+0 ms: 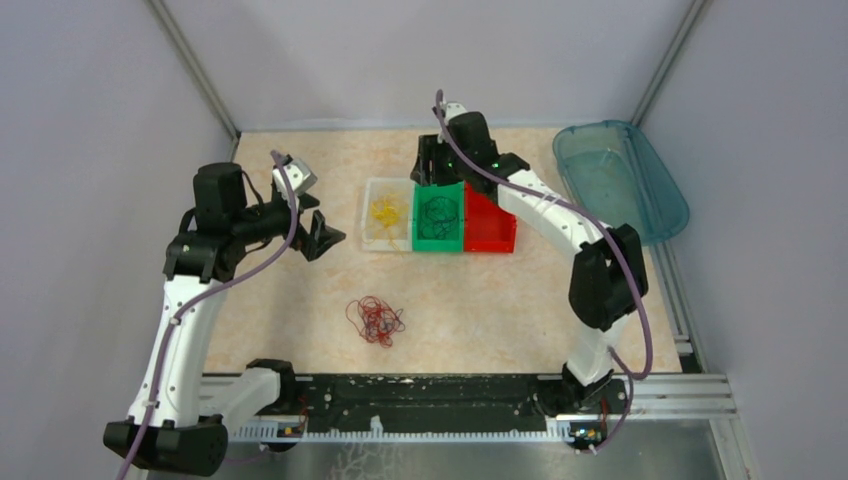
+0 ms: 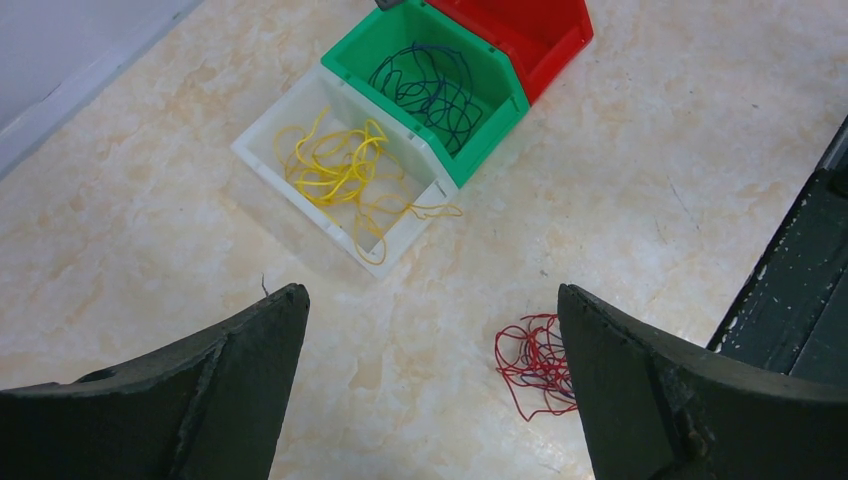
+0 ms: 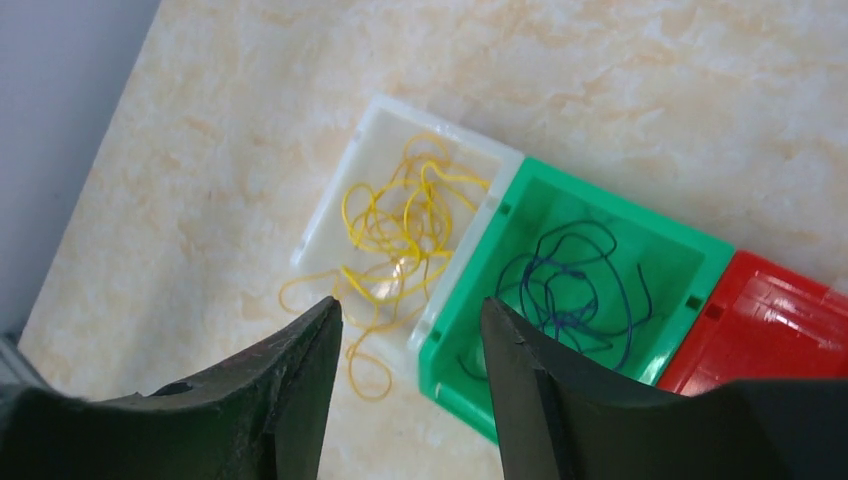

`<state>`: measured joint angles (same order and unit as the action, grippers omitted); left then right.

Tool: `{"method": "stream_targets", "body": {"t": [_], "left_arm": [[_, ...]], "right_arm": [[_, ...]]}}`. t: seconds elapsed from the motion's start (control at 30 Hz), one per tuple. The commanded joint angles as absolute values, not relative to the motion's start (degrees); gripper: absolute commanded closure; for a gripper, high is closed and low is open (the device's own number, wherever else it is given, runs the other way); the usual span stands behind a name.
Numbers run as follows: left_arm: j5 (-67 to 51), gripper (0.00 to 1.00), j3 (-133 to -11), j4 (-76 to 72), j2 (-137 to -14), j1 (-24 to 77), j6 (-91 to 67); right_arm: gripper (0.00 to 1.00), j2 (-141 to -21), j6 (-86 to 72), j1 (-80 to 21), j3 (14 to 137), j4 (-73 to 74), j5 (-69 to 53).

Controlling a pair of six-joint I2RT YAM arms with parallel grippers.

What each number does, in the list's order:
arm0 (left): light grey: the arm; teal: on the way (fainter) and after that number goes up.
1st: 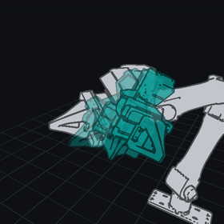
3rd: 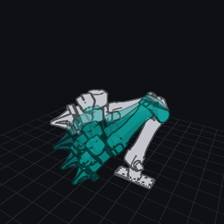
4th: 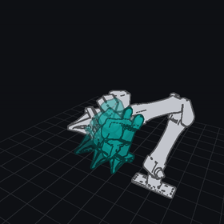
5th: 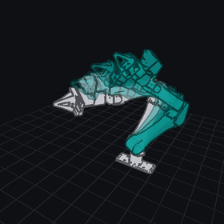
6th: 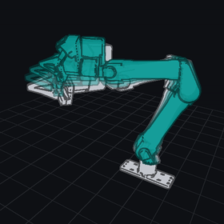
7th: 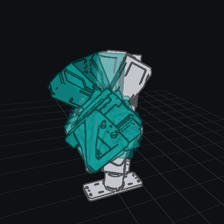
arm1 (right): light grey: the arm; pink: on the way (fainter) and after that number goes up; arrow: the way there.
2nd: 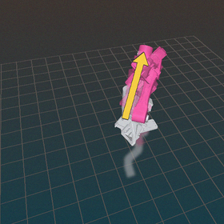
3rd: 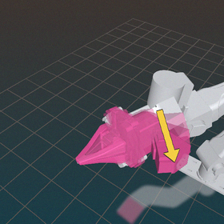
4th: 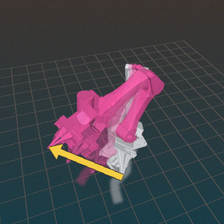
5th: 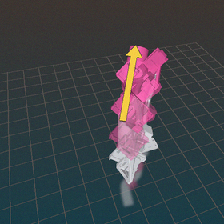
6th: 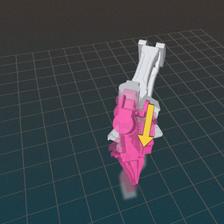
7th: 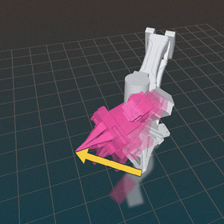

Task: Untangle the cables
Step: Adjust the cable in the bin, then untie the cable.

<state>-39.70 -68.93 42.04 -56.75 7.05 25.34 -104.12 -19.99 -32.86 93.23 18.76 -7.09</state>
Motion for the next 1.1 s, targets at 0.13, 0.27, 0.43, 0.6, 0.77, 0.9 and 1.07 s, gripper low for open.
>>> {"method": "stream_targets", "body": {"t": [0.13,0.27,0.43,0.6,0.77,0.9,1.07], "left_arm": [[-43.4,0.0,-67.0,41.4,-57.5,7.3,24.9],[-43.4,0.0,-63.9,39.6,-58.6,7.2,25.0],[-44.9,0.0,-59.7,39.0,-60.1,6.7,27.2],[-45.2,0.01,-54.5,39.8,-60.5,6.4,33.6],[-43.5,0.01,-49.9,43.6,-61.8,6.2,41.3],[-42.4,0.04,-44.9,43.1,-62.6,6.2,46.2],[-42.3,0.07,-43.5,43.1,-68.7,6.5,48.1]], "right_arm": [[0.4,-86.0,-10.5,-40.0,70.9,2.6,-18.8],[0.41,-81.3,-5.0,-46.2,57.6,-7.9,-22.8],[0.45,-82.8,-1.2,-53.5,47.2,-20.4,-24.6],[0.49,-88.6,-2.1,-56.1,47.3,-25.5,-24.3],[0.5,-92.6,-4.6,-57.0,46.8,-31.3,-24.0],[0.5,-94.3,-7.4,-57.3,46.0,-34.1,-24.6],[0.51,-92.2,-8.8,-57.7,39.4,-40.7,-20.3]]}}
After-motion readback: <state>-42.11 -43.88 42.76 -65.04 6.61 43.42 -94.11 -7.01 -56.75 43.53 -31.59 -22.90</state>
